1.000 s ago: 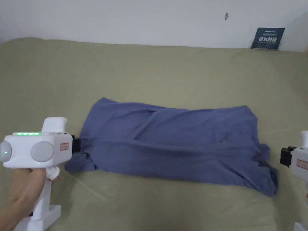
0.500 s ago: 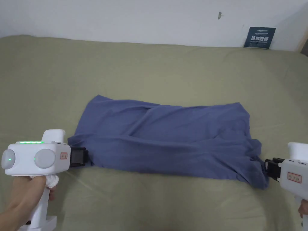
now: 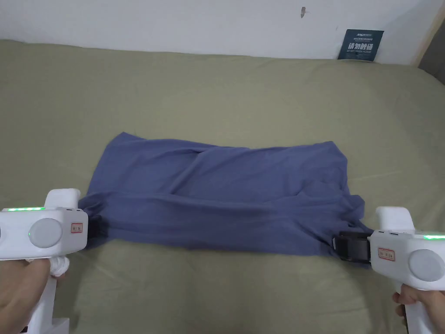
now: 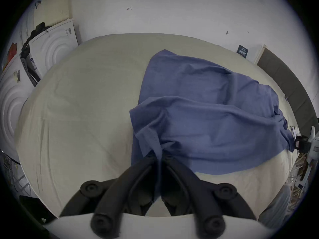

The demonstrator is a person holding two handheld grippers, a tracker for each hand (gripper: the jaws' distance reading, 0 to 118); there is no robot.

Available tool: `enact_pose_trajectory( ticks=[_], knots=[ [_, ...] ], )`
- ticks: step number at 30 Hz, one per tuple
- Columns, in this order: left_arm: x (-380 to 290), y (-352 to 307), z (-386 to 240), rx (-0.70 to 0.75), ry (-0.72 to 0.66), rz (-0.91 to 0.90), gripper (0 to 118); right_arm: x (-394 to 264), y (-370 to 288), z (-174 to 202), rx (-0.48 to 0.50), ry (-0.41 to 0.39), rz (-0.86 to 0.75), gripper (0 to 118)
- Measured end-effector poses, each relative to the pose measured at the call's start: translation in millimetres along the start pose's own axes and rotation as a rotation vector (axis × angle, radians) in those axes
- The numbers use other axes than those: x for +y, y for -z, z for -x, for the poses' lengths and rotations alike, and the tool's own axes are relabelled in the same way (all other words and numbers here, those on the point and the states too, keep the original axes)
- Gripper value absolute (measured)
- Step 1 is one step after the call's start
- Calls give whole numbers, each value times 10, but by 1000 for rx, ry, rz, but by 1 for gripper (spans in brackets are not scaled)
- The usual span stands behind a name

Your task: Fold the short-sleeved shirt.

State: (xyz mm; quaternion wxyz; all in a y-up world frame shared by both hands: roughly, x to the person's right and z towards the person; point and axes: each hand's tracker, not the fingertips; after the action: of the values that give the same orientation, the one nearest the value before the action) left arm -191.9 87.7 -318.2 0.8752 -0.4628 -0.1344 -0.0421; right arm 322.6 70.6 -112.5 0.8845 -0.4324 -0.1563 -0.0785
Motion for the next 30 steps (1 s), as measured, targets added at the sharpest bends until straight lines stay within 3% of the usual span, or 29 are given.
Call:
enact_pose_trajectory(
  ticks=[2,3,4,5,8,16,30],
  knots=[
    [8,22,-12,3,7,1,5,-129,-134,39,-22,-4,14,97],
    [14,32,-15,5,7,3,5,-150,-131,22,-23,-9,26,76],
    [19,40,-16,5,7,6,5,-163,-122,-3,-22,-3,24,30],
    [15,58,-12,5,9,8,5,-179,-110,-28,-29,14,21,4],
    [26,44,-19,13,22,6,4,-98,-98,-125,12,76,27,4],
    [-7,-238,6,31,29,-28,4,-94,-354,-102,-16,14,-28,3],
    [-459,-623,130,25,12,-30,4,-493,-908,-111,13,3,-30,3]
  ],
)
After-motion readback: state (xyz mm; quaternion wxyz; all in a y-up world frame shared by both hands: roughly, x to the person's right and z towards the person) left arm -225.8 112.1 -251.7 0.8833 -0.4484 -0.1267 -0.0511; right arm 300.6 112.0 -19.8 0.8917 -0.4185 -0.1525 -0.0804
